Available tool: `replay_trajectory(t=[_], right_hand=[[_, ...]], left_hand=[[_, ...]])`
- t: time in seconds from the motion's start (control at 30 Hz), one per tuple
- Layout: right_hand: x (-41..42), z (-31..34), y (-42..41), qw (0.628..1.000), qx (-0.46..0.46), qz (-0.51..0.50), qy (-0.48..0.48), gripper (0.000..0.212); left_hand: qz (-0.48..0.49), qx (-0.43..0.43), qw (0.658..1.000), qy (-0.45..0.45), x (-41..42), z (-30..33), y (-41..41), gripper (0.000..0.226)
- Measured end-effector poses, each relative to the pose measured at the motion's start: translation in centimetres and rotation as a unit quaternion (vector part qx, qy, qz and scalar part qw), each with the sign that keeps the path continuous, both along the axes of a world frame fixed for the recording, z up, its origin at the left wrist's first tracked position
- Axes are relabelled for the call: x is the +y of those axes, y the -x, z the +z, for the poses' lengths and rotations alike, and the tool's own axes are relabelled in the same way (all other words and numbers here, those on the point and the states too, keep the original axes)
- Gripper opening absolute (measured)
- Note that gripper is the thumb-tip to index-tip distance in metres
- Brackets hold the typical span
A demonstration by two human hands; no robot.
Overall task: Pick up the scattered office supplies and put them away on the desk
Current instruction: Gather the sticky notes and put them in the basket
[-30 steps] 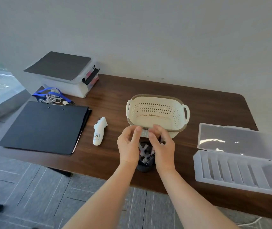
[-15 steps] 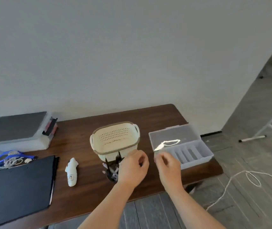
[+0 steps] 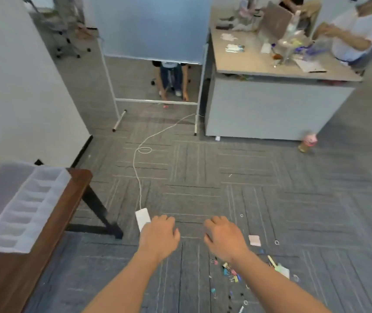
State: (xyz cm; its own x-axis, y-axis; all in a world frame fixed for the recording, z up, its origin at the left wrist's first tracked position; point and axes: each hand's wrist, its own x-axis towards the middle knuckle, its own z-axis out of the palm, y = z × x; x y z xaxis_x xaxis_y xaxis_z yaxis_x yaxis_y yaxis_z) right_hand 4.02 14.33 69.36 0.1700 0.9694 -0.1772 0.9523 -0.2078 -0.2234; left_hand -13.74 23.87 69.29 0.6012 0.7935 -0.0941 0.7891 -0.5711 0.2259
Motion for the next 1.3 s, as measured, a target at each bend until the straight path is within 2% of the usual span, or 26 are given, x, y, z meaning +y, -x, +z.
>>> replay_trajectory(t=[0.17, 0.27, 0.47, 0.63, 0.73, 0.93, 0.97, 1.07, 1.17, 1.3], right_hand=[[-11.4, -3.2, -9.3, 0.990, -0.005, -0.124, 0.066, 0.032], [-17.7, -5.5, -14.1, 0.978, 0.005, -0.191, 0.090, 0.035], [-28.7, -12.1, -23.3, 0.942, 0.076, -0.290, 0.152, 0.036], [-32.8, -20.0, -28.3, 0.913, 0.118, -0.345, 0.182, 0.039], [-32.7, -27.1, -29.4, 0.896, 0.141, -0.367, 0.207, 0.043], [-30.6, -48.4, -30.2, 0.878, 0.167, -0.378, 0.241, 0.044], [-30.2, -50.1, -30.7, 0.877, 0.167, -0.378, 0.245, 0.043], [-28.9, -59.7, -32.2, 0.886, 0.156, -0.369, 0.232, 0.039], [-27.1, -68.4, -35.2, 0.898, 0.157, -0.347, 0.223, 0.048], [-25.2, -76.2, -38.2, 0.912, 0.122, -0.317, 0.229, 0.063]], left_hand=[[-0.148, 0.044, 0.987, 0.041, -7.8, -2.6, -12.5, 0.029], [-0.198, 0.072, 0.975, 0.066, -12.7, -4.5, -18.8, 0.029], [-0.188, 0.125, 0.964, 0.143, -21.5, -11.4, -28.7, 0.031], [-0.157, 0.154, 0.956, 0.193, -24.7, -19.2, -32.8, 0.023], [-0.142, 0.176, 0.951, 0.211, -24.9, -26.6, -34.1, 0.019], [-0.134, 0.195, 0.945, 0.226, -24.1, -47.2, -36.6, 0.018], [-0.128, 0.192, 0.945, 0.230, -23.8, -48.9, -37.2, 0.018], [-0.122, 0.180, 0.950, 0.226, -23.4, -58.3, -39.2, 0.021], [-0.117, 0.175, 0.952, 0.225, -22.7, -67.2, -42.3, 0.025], [-0.084, 0.164, 0.950, 0.251, -22.4, -76.2, -45.1, 0.047]])
